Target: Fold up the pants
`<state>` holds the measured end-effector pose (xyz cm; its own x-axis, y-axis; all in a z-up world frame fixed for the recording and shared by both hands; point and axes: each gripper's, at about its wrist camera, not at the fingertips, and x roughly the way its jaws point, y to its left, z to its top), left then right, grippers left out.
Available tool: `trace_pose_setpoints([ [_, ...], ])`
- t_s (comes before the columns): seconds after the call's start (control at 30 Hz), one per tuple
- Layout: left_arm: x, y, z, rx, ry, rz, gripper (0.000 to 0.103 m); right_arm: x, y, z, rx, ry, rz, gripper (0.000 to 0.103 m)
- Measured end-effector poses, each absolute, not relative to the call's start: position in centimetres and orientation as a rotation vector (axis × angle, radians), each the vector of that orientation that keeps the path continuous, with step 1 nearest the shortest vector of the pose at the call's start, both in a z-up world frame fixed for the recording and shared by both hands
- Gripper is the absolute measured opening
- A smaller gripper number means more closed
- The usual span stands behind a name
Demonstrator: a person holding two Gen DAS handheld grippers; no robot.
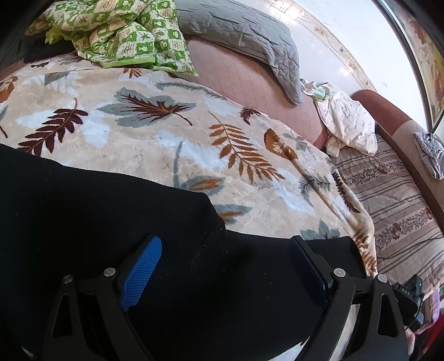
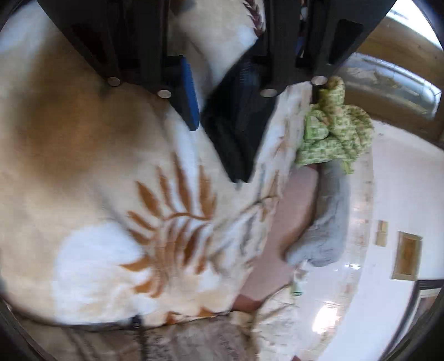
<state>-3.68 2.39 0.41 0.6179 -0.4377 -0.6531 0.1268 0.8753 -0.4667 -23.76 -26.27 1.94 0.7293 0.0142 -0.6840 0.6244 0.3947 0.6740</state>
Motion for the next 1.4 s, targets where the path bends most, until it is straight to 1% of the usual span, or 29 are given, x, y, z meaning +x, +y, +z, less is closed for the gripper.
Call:
trace_pose_setpoints([
  [0.03,-3.7,2.3,0.4,-0.398,0.848,-0.334,0.094,-23.6,-26.2,1.9,1.113,0.683,-0.429,0.026],
  [0.1,-3.7,2.3,0.5,-0.388,0.848,-0.335,0.095,-23.2,-26.1,1.9,1.107,0.693,-0.428,0.032],
  [0.17,-3.7,2.1,0.5,-0.376,0.849,-0.333,0.095,-22.5,-26.0,1.9,1.103,0.692,-0.401,0.048],
  [0.2,-3.7,2.0,0.5,-0.370,0.849,-0.332,0.095,-22.0,-25.9,1.9,1.086,0.700,-0.389,0.051],
  [0.23,-3.7,2.0,0.5,-0.367,0.849,-0.332,0.095,-21.6,-25.7,2.0,1.073,0.708,-0.379,0.056],
  [0.3,-3.7,1.9,0.5,-0.364,0.850,-0.332,0.096,-20.8,-25.6,1.8,1.077,0.723,-0.339,0.056],
  [0.37,-3.7,2.0,0.5,-0.366,0.850,-0.333,0.096,-21.3,-26.0,1.7,1.112,0.695,-0.333,0.053],
  [0.4,-3.7,2.0,0.5,-0.369,0.850,-0.334,0.096,-21.7,-26.2,1.7,1.129,0.688,-0.337,0.048],
  [0.47,-3.7,2.0,0.5,-0.370,0.850,-0.334,0.096,-22.5,-26.7,1.3,1.155,0.674,-0.381,0.028],
  [0.6,-3.7,2.1,0.5,-0.371,0.850,-0.335,0.096,-22.4,-26.3,1.2,1.139,0.686,-0.376,0.025],
  [0.67,-3.7,2.1,0.5,-0.371,0.850,-0.338,0.096,-22.6,-26.5,0.9,1.166,0.672,-0.385,0.018],
  [0.7,-3.7,2.1,0.5,-0.375,0.850,-0.339,0.096,-22.7,-26.6,0.8,1.170,0.671,-0.391,0.017],
  [0.8,-3.7,2.2,0.5,-0.378,0.849,-0.339,0.096,-22.6,-26.3,0.9,1.138,0.670,-0.403,0.016],
  [0.9,-3.7,2.2,0.5,-0.369,0.849,-0.335,0.096,-22.8,-26.1,0.9,1.099,0.667,-0.421,0.010],
  [1.0,-3.8,1.7,0.7,-0.331,0.845,-0.321,0.096,-22.5,-25.5,1.3,1.037,0.677,-0.436,0.011],
  [1.13,-4.1,0.7,0.8,-0.263,0.845,-0.299,0.096,-22.6,-25.5,1.3,1.027,0.684,-0.433,0.011],
  [1.23,-4.2,0.4,0.9,-0.249,0.847,-0.295,0.096,-22.4,-25.5,1.5,1.001,0.706,-0.434,0.011],
  [1.4,-4.1,0.7,0.9,-0.258,0.850,-0.304,0.096,-21.5,-24.6,2.3,0.879,0.758,-0.456,0.010],
])
